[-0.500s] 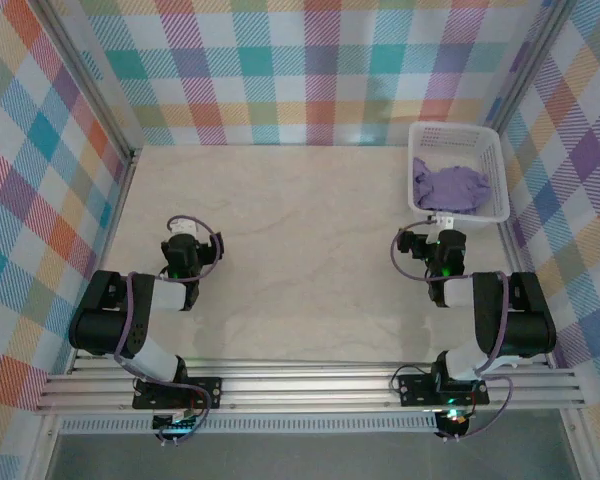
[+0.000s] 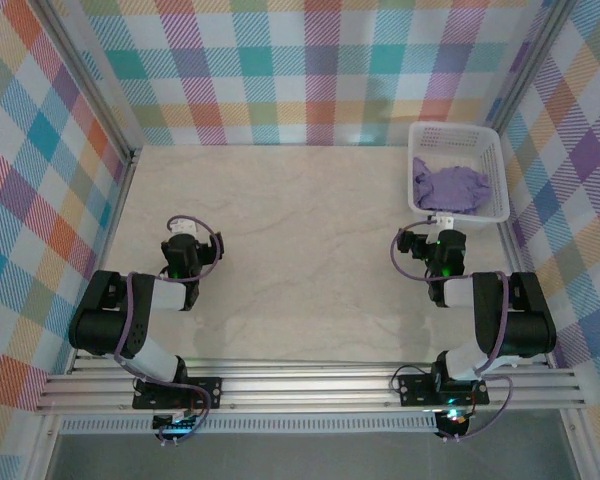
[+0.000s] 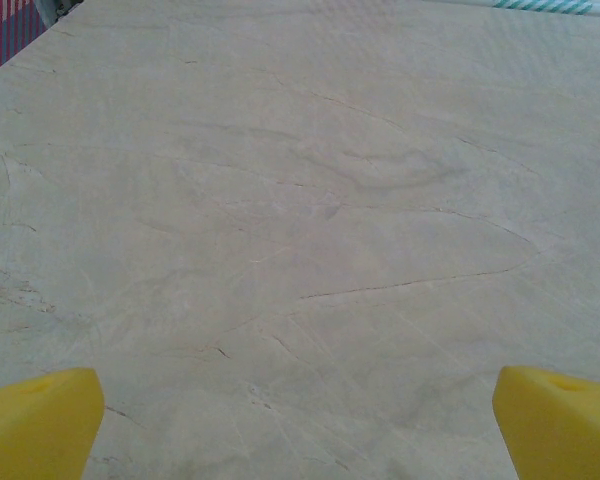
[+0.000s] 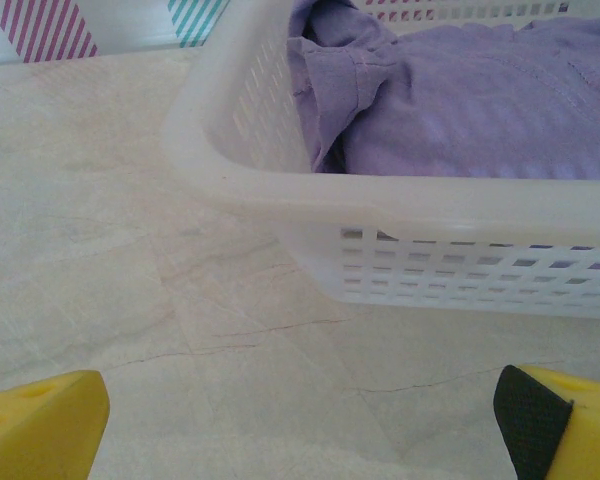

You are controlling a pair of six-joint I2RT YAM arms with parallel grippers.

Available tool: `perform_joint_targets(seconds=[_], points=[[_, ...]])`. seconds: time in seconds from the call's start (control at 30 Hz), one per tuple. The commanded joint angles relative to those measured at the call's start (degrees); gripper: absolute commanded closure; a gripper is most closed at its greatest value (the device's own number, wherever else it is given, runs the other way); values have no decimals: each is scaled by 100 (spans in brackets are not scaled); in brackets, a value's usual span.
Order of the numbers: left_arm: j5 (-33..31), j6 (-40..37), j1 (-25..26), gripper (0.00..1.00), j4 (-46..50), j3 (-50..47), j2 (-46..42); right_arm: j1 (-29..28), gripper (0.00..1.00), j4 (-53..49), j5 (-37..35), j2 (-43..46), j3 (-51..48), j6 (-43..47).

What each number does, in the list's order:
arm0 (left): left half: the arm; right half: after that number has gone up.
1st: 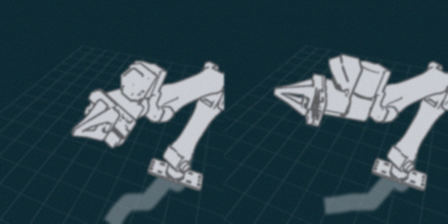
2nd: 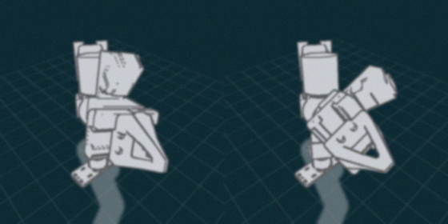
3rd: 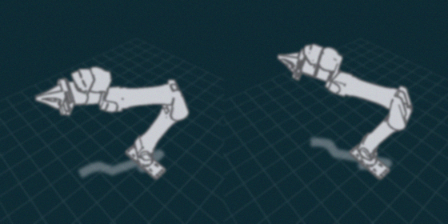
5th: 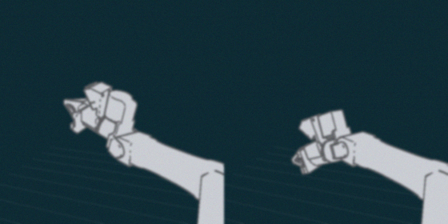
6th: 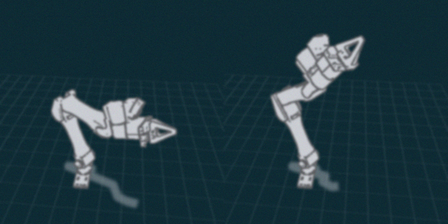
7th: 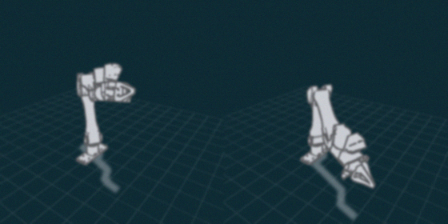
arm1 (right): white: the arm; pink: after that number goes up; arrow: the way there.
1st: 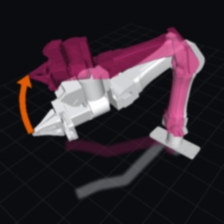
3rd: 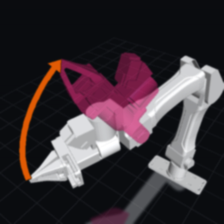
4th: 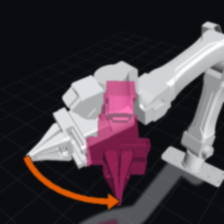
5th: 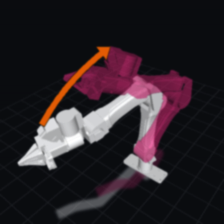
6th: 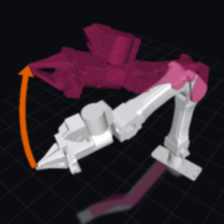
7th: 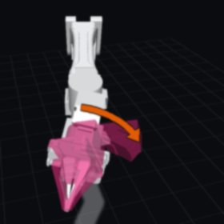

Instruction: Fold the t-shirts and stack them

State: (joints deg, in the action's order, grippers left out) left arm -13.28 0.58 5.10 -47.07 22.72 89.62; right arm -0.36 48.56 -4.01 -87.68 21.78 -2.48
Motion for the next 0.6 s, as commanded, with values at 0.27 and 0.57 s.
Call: perform_joint_targets(seconds=[0.27,0.57], points=[[181,-76,-22,0,55,66,-157,-39,0,330,-4,151,-129,33],[-757,-158,722,0,1936,586,-2653,-734,1,-2282,-1143,3051,304,-114]])
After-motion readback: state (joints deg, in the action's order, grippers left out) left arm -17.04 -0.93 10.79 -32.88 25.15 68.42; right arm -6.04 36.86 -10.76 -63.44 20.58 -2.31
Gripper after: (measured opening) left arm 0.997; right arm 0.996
